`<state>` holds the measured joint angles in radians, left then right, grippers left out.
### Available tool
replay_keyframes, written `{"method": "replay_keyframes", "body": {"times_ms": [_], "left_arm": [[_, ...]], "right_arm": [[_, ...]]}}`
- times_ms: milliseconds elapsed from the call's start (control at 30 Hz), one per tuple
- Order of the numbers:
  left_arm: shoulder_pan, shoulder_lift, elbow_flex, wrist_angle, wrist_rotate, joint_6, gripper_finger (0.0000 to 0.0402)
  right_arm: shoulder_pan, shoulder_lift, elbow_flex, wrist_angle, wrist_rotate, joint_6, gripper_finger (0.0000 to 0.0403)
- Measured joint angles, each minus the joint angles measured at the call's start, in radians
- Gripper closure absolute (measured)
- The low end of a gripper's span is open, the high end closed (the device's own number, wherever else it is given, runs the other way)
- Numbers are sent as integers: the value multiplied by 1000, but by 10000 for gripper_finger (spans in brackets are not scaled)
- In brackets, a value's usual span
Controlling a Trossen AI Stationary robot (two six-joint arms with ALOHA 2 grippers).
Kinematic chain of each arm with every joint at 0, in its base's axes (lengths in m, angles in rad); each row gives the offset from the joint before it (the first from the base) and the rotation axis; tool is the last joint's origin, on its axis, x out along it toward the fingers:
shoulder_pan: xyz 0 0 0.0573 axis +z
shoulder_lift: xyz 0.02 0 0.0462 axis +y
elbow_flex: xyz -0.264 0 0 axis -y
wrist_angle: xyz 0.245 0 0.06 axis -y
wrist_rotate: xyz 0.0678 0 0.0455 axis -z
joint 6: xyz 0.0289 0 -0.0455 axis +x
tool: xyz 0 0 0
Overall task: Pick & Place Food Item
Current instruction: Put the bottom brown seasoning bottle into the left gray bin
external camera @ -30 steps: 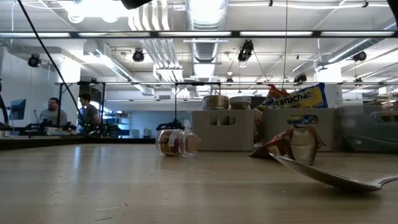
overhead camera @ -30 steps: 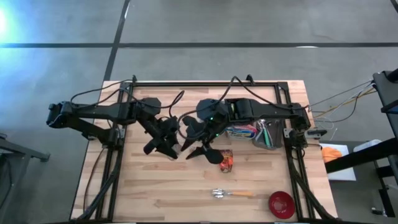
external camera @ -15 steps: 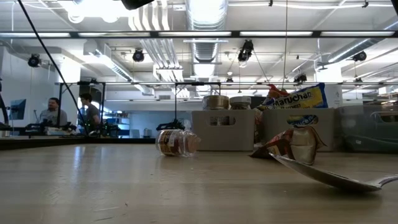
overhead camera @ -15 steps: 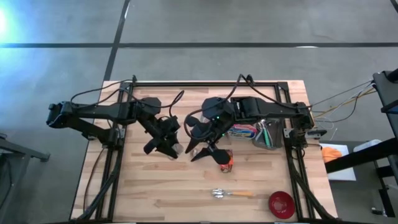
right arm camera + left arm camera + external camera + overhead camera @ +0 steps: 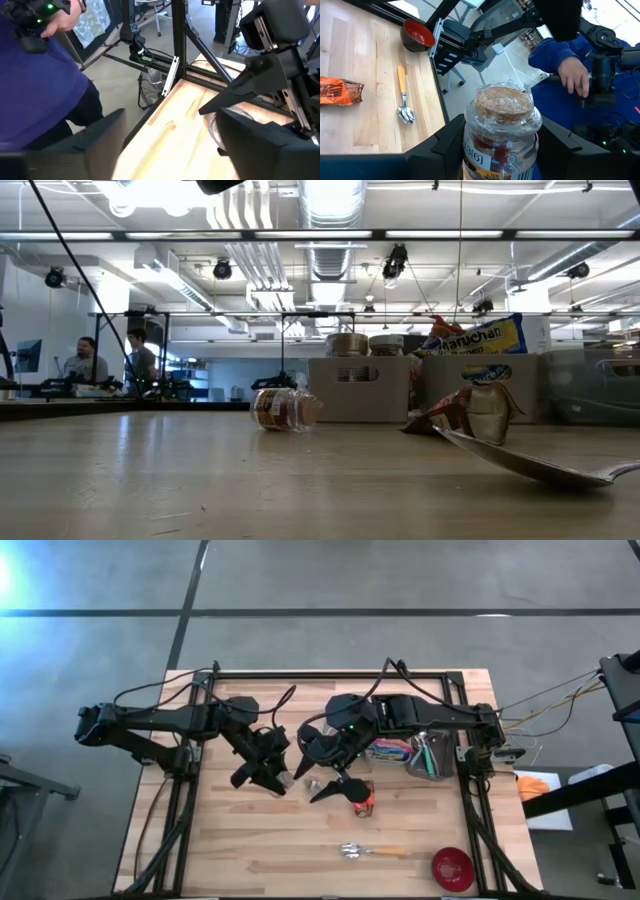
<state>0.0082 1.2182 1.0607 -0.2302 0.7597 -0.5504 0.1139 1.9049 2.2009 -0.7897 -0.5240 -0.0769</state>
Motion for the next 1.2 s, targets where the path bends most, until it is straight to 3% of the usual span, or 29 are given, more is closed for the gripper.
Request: {"method": "replay_keyframes", "body": {"times_ms": [133,267,400,500,833,967,1200], "left_arm": [[0,0,0,11,23,-6,220],[-3,1,0,20,32,-23,220],[-3,1,0,27,46,-24,220],[-3,2,1,29,58,-25,220],[-3,2,1,84,91,-48,220],[-3,17,1,87,91,-76,220],[-3,62,2,192,132,-112,220]], "right_arm": [[0,0,0,3,0,-16,38],[0,0,0,18,0,-1,6],[0,3,0,32,12,-111,9],[0,11,0,42,77,-115,10],[3,43,-2,31,85,-265,10],[4,45,-2,45,138,-321,10],[4,48,-14,45,151,-348,10]]}}
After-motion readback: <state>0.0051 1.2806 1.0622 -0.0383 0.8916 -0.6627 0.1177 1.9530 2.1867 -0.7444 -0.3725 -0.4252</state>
